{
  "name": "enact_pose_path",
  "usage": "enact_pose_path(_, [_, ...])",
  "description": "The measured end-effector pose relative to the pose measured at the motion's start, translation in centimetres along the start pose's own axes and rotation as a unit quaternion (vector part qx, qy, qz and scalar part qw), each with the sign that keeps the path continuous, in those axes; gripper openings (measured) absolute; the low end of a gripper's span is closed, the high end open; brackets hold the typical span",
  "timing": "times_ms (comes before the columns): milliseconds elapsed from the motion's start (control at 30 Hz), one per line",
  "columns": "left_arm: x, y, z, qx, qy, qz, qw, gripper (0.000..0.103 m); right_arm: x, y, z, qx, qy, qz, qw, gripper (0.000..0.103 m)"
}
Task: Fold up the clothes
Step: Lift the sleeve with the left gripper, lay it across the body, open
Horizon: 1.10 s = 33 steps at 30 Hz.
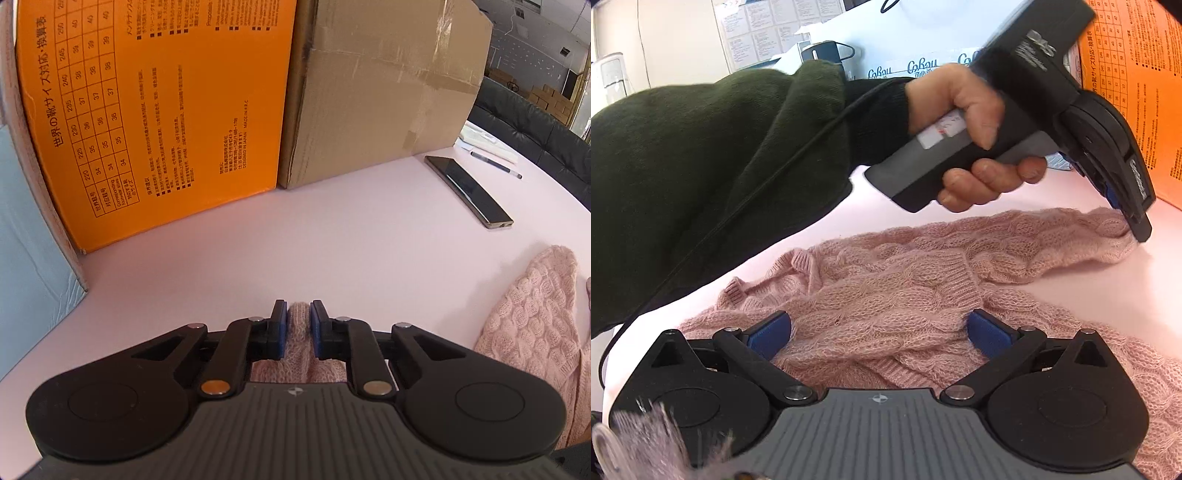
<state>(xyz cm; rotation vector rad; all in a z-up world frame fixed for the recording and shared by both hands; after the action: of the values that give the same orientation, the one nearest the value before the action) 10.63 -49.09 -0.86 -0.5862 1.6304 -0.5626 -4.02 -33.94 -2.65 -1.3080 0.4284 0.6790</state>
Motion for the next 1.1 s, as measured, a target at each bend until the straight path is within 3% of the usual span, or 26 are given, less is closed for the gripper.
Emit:
enact_pose_path(267, [-8.8, 1.0, 0.4, -0.033, -0.029, -0.104, 0.9936, 0.012, -1.2, -0.4, -3.5, 0.119, -0.025, -0.046, 0.991, 0.103])
enact_pose_path(367, [-12.2, 1.8, -0.3, -0.029, -0.034, -0.131, 0.9904, 0.012, -1.3, -0.4, -3.8, 0.129, -0.024, -0.051, 0.990, 0.103])
enact_pose_path(600, [-19.6, 5.9, -3.7, 0.010, -0.041, -0.178, 0.9831, 0.012, -2.1, -0.9, -2.5, 0.078, 0.026, -0.057, 0.995, 0.103])
enact_pose_path(667, [-21.2, 7.2, -4.6, 0.018, -0.044, -0.188, 0.9810, 0.012, -2.7, -1.0, -2.5, 0.056, 0.075, -0.060, 0.994, 0.103])
enact_pose_path(800, [-23.3, 9.6, -6.1, 0.028, -0.046, -0.200, 0.9784, 0.012, -3.7, -1.4, -2.1, -0.003, 0.136, -0.113, 0.984, 0.103])
enact_pose_path(900, [-24.1, 11.2, -6.9, 0.035, -0.047, -0.200, 0.9780, 0.012, -4.4, -1.8, -0.9, -0.066, 0.153, -0.162, 0.973, 0.103])
enact_pose_path(967, [-24.6, 12.2, -7.4, 0.038, -0.049, -0.199, 0.9781, 0.012, -4.5, -2.0, 0.1, -0.109, 0.146, -0.174, 0.968, 0.095])
enact_pose_path(1000, [-24.8, 12.6, -7.7, 0.040, -0.051, -0.199, 0.9778, 0.012, -4.3, -2.1, 0.5, -0.122, 0.152, -0.170, 0.966, 0.073])
enact_pose_path(1033, [-25.1, 13.1, -8.0, 0.042, -0.055, -0.200, 0.9774, 0.012, -4.0, -2.3, 0.9, -0.128, 0.159, -0.166, 0.965, 0.045])
enact_pose_path(1100, [-25.7, 13.9, -8.4, 0.044, -0.061, -0.202, 0.9764, 0.012, -4.0, -2.5, 1.6, -0.141, 0.151, -0.163, 0.965, 0.019])
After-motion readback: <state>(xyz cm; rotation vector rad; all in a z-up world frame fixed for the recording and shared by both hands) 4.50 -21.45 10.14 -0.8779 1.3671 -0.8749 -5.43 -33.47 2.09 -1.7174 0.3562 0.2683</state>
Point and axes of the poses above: each gripper's, at about its wrist camera, not at the fingertips, and x roughly the way its jaws point, z to its left, y to its underside, the point moved 5 cm from there along x, roughly the way its jaws point, and after that the axes turned 5 degrees about z, right-handed, at the moved point
